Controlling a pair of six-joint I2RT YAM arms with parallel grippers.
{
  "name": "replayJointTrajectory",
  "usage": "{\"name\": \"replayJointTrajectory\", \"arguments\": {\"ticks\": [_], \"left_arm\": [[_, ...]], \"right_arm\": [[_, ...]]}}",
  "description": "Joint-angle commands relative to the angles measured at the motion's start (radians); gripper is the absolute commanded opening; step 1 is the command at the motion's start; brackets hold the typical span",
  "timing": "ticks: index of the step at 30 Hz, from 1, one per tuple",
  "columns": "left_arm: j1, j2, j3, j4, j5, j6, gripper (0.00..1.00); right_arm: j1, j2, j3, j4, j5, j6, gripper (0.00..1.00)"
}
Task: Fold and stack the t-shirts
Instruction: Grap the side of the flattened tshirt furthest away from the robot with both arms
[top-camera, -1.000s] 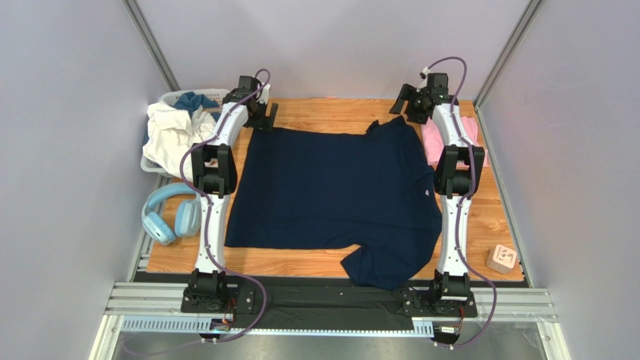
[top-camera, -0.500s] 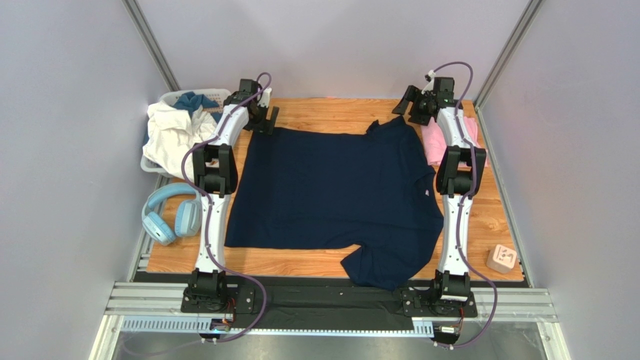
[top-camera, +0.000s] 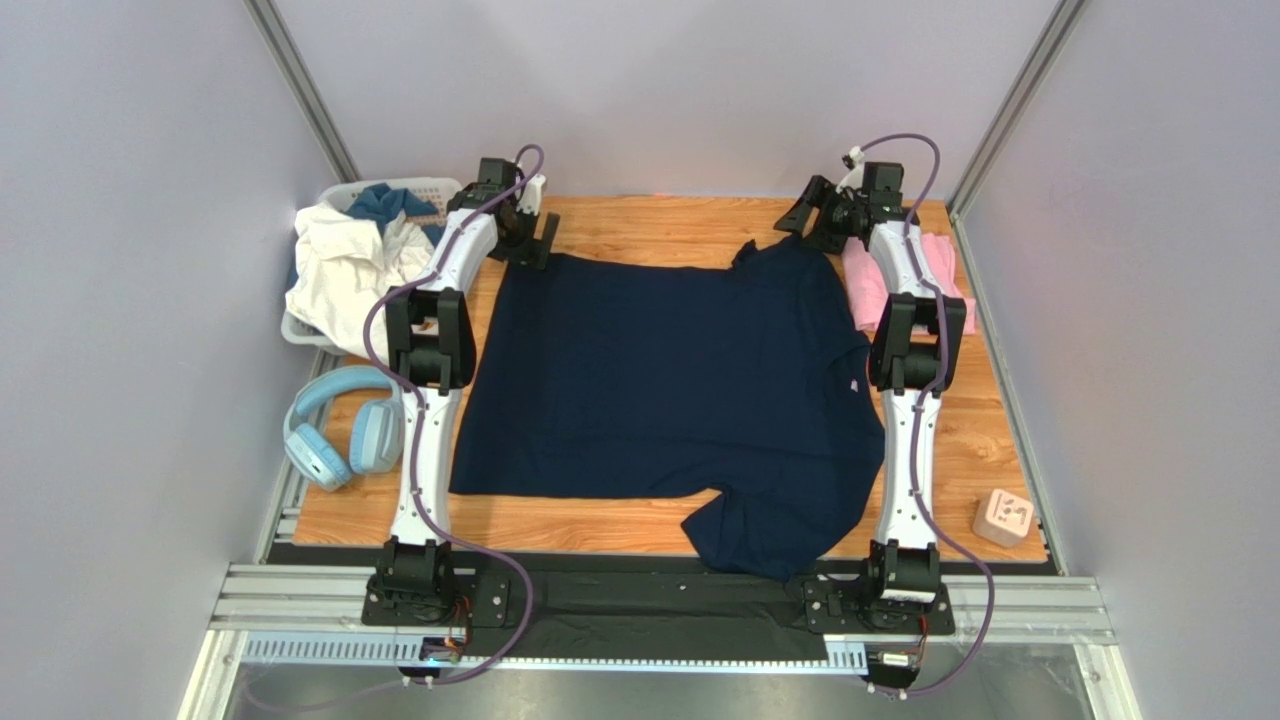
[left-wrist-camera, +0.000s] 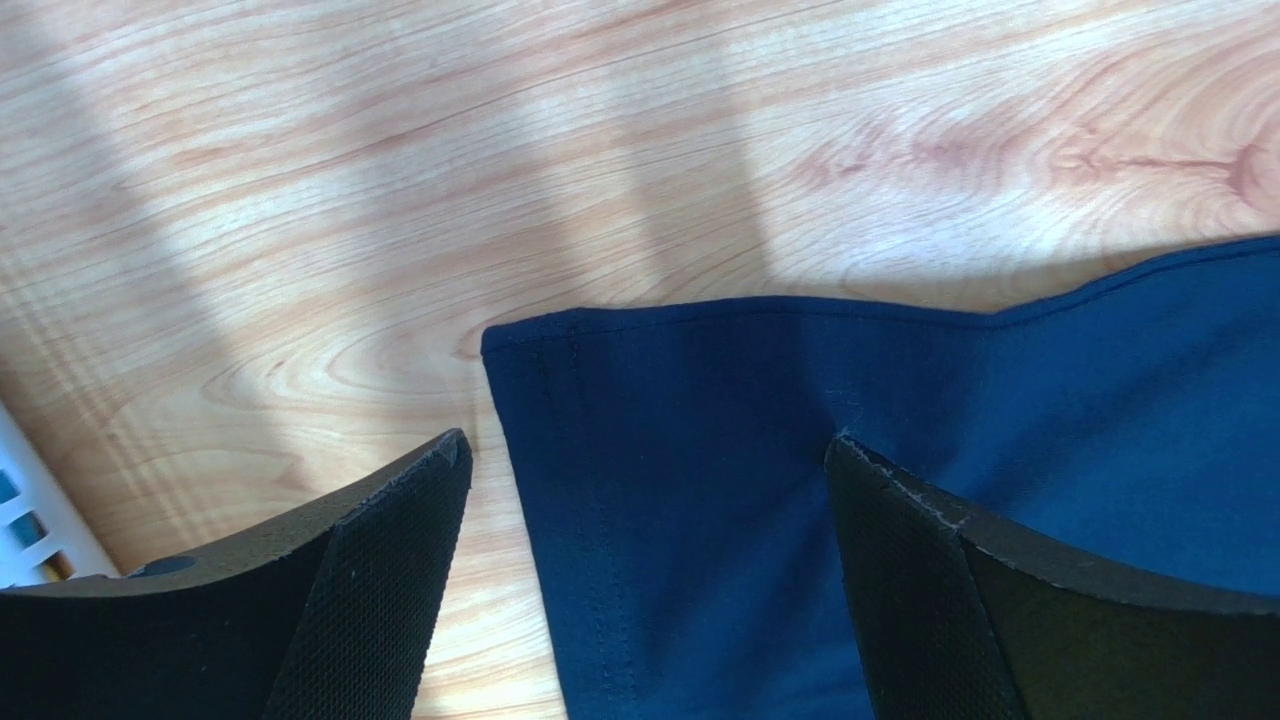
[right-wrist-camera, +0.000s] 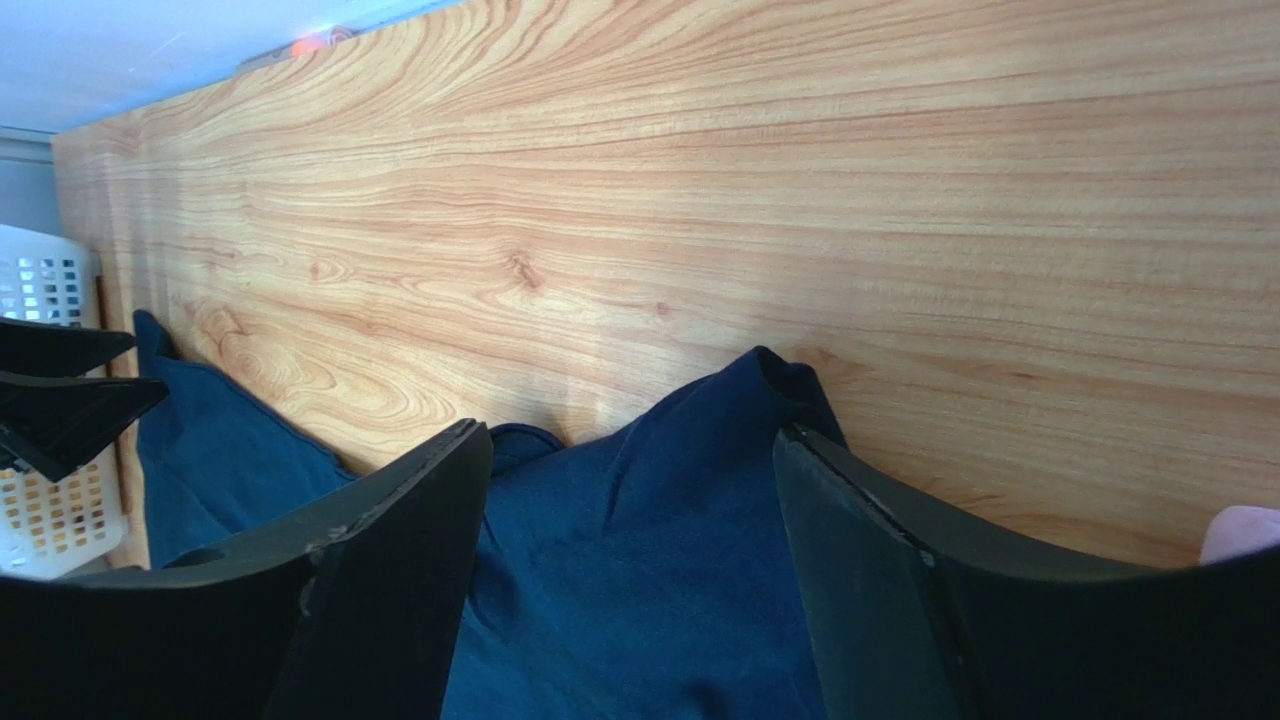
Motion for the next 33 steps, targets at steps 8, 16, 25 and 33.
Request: {"name": "replayJointTrajectory", "arguments": {"ticks": [8,16,25,33], "left_arm": [[-0.006,0.03,0.019,-0.02,0.047,0.015,0.85],[-0.006,0.035,0.025,-0.023,0.046,0.013,0.61],[-0.006,0.034,0.02,-0.033,0.029,0.013,0.14],[-0.002,-0.019,-0.024,-0.033,-0.013,0.038,0.07]], "right_arm": [[0.0,-0.003,0.034,0.017,-0.042,0.023,0.58],[0.0,-0.004,0.03,0.016,-0.046,0.032,0.38],[-0.001,-0.03,-0.001,0.011,-0.052,0.041,0.06],[-0.007,-0.058,-0.01,0.013,-0.083,0.078,0.0]]}}
